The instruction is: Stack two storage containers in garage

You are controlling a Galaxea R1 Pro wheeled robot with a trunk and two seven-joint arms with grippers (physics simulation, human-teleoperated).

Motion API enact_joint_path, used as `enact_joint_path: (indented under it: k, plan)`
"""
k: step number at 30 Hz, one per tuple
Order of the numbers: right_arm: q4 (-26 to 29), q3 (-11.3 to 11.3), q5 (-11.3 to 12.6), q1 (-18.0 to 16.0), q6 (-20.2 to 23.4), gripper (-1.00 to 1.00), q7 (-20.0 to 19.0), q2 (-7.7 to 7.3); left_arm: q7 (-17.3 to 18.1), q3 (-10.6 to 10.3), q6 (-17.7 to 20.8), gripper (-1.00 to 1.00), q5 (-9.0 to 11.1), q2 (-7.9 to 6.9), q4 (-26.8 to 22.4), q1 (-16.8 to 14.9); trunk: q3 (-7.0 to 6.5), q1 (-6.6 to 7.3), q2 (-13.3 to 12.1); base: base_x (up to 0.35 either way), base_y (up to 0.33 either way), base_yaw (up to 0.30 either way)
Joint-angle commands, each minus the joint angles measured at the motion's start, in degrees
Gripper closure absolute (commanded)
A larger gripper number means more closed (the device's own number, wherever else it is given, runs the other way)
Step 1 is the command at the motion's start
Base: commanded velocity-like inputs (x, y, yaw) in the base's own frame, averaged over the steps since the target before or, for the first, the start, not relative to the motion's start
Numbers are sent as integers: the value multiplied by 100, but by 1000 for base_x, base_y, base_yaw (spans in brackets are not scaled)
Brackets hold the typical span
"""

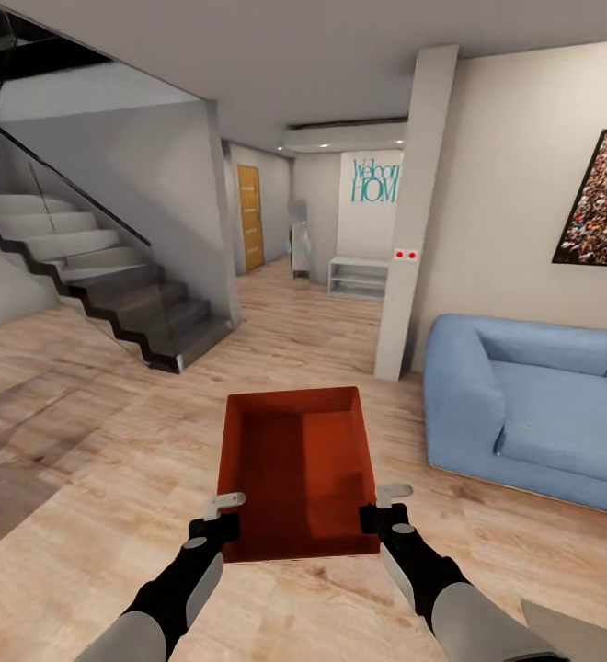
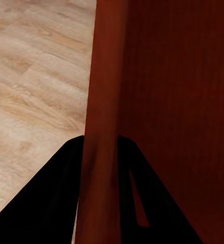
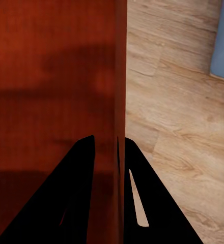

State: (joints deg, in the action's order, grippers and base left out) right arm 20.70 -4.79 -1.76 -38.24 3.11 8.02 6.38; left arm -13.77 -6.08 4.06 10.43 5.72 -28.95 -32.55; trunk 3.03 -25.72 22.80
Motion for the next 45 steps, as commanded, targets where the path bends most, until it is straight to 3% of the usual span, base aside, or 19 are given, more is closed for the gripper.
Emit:
enact_joint_path:
  k: [1, 45]
  plan:
    - [-4, -14, 29, 1, 32, 100, 46, 162, -161, 63, 42, 100, 117, 0, -498, -6, 13, -7, 13, 323, 0, -39]
    - [-13, -14, 45, 1, 8, 100, 36, 162, -161, 63, 42, 100, 117, 0, -515, -6, 13, -7, 13, 323, 0, -1]
